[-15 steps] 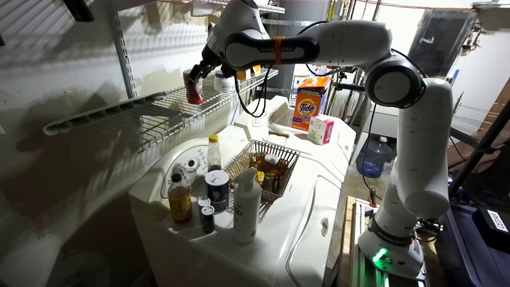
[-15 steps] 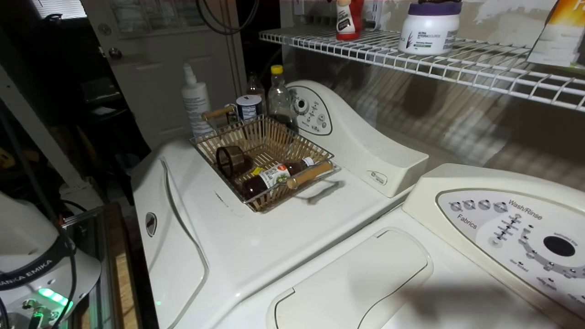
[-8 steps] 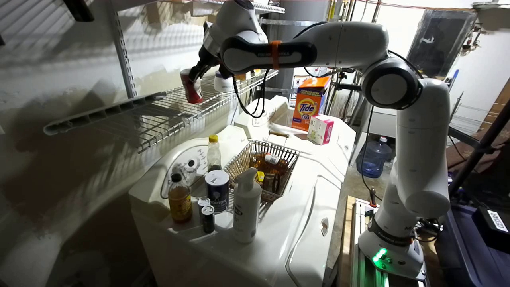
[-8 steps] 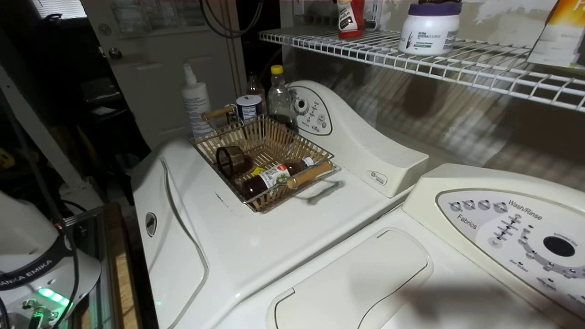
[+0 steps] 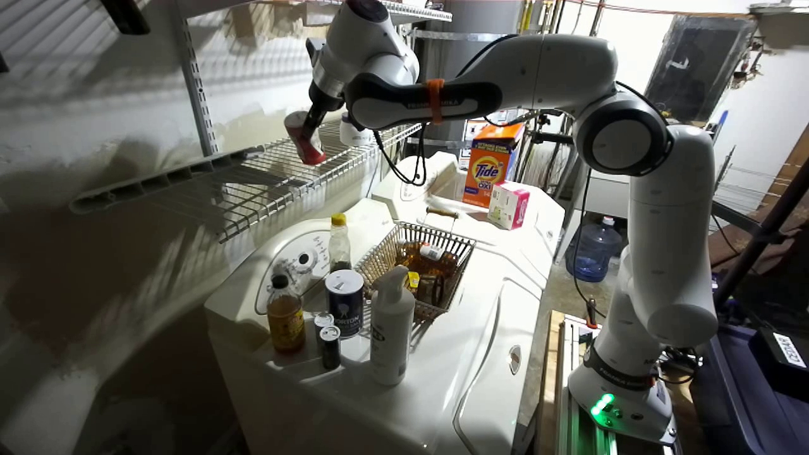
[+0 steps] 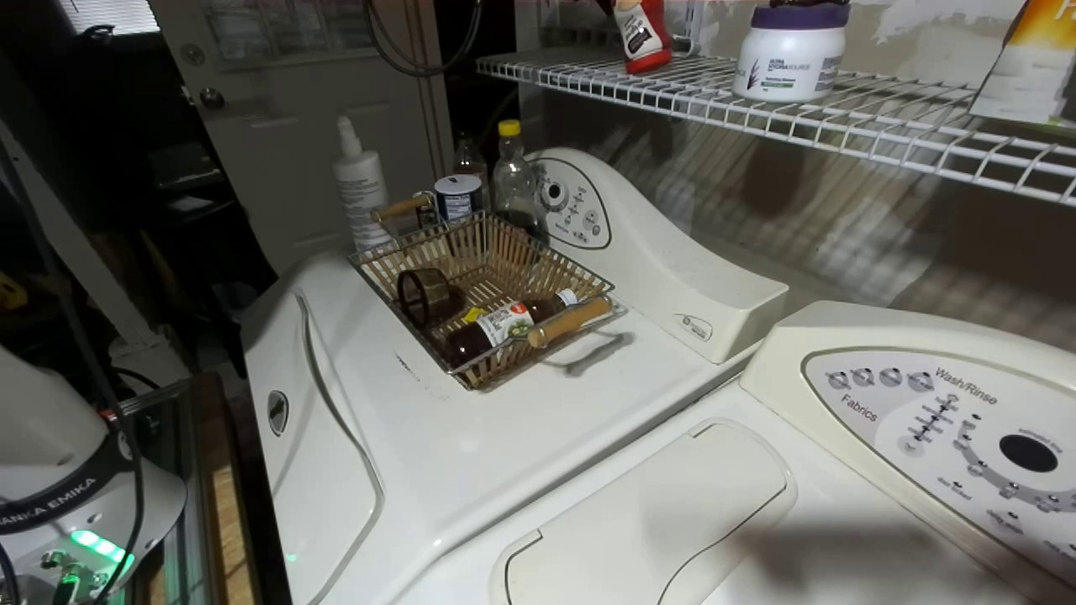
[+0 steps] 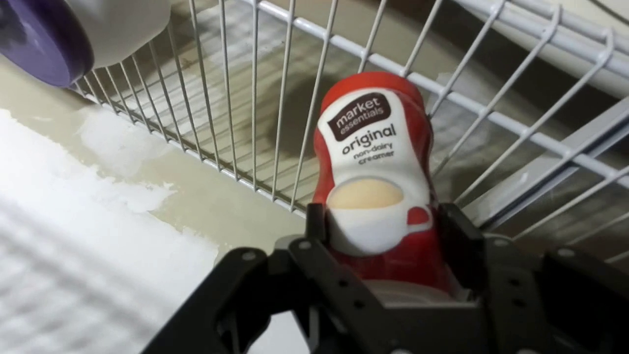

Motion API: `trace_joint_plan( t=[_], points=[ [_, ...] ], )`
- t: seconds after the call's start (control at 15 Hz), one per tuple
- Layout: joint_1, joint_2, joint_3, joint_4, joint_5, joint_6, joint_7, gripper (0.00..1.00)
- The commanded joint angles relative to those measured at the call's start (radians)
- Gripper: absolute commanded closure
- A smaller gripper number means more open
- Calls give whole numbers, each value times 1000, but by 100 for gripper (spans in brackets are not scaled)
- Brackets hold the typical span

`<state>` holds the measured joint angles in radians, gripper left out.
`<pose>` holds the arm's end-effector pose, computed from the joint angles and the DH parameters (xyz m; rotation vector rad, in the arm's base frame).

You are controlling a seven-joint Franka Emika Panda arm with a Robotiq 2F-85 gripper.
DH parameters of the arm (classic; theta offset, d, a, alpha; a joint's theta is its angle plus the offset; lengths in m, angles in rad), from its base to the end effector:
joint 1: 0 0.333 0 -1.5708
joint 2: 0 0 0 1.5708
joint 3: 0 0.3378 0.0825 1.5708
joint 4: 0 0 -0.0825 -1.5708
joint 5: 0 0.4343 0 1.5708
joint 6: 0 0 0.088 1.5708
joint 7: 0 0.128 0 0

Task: Put the red bottle bottom first on the metal rack

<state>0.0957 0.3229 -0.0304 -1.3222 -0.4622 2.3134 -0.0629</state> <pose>0.7724 0.0391 0.6351 2.5265 0.4213 0.8859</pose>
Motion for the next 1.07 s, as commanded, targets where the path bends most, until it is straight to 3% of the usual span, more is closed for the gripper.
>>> trace_joint_plan(
  t=[0.0,0.33,0.47,0.6,0.87,1.0],
  points=[
    [24,3,3,14,-54,-105,-110,66],
    [46,4,7,20,-86,-167,-228,66],
    [51,8,7,17,-91,-168,-254,48],
    [52,9,8,11,-86,-165,-274,19],
    [56,19,9,10,-80,-199,-297,0],
    [48,34,24,21,-80,-227,-302,0]
  ],
)
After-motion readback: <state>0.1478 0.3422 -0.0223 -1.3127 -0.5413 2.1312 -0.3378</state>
